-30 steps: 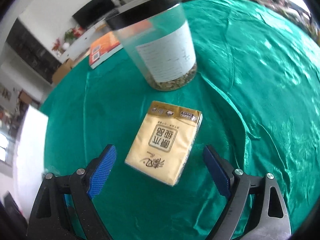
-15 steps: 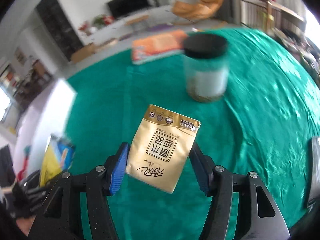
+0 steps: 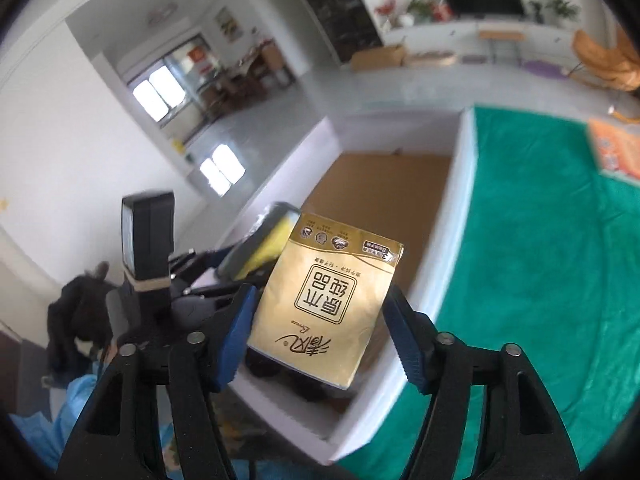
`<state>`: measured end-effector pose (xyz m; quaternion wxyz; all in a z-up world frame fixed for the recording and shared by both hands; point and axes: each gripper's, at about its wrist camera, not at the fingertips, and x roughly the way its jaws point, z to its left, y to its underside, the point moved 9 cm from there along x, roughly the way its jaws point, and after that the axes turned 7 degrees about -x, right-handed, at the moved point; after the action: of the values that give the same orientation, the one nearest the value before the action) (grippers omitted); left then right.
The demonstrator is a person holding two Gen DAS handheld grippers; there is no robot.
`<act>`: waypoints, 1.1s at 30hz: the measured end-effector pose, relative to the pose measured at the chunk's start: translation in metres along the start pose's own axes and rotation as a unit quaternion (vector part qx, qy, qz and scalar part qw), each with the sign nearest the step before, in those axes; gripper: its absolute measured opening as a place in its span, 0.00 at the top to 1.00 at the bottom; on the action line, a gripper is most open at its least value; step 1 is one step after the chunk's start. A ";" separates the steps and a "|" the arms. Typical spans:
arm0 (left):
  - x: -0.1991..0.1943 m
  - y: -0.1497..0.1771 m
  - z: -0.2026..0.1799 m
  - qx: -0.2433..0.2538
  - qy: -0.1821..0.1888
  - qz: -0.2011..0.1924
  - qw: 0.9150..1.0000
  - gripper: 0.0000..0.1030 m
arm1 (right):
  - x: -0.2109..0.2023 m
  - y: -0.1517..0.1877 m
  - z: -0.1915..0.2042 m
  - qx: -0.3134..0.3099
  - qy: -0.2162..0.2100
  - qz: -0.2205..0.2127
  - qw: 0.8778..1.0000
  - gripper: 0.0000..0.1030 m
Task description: Organize soft objects
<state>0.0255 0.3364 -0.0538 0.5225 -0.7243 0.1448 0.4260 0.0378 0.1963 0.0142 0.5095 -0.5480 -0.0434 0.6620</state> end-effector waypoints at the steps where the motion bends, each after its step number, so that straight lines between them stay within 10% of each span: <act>1: -0.002 0.001 0.003 -0.002 -0.001 -0.006 1.000 0.22 | 0.012 0.005 0.003 0.005 -0.009 0.013 1.000 0.28; 7: -0.033 -0.006 -0.005 0.018 -0.042 -0.076 0.996 0.03 | 0.006 0.009 -0.014 0.008 0.024 0.009 1.000 0.27; 14: -0.051 -0.004 -0.015 -0.044 -0.013 -0.067 0.997 0.01 | -0.032 0.001 -0.018 -0.054 0.127 -0.021 0.990 0.26; 20: -0.059 -0.003 -0.016 -0.029 -0.071 -0.075 0.994 0.01 | -0.034 0.003 -0.021 -0.070 0.166 -0.009 0.984 0.26; 33: -0.062 0.001 -0.015 -0.020 -0.083 -0.079 0.993 0.01 | -0.024 0.012 -0.011 -0.088 0.174 0.009 0.981 0.26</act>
<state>-0.0049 0.3081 -0.0050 0.5502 -0.7059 0.0354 0.4447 0.0360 0.1680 0.0189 0.4530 -0.6976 -0.0071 0.5551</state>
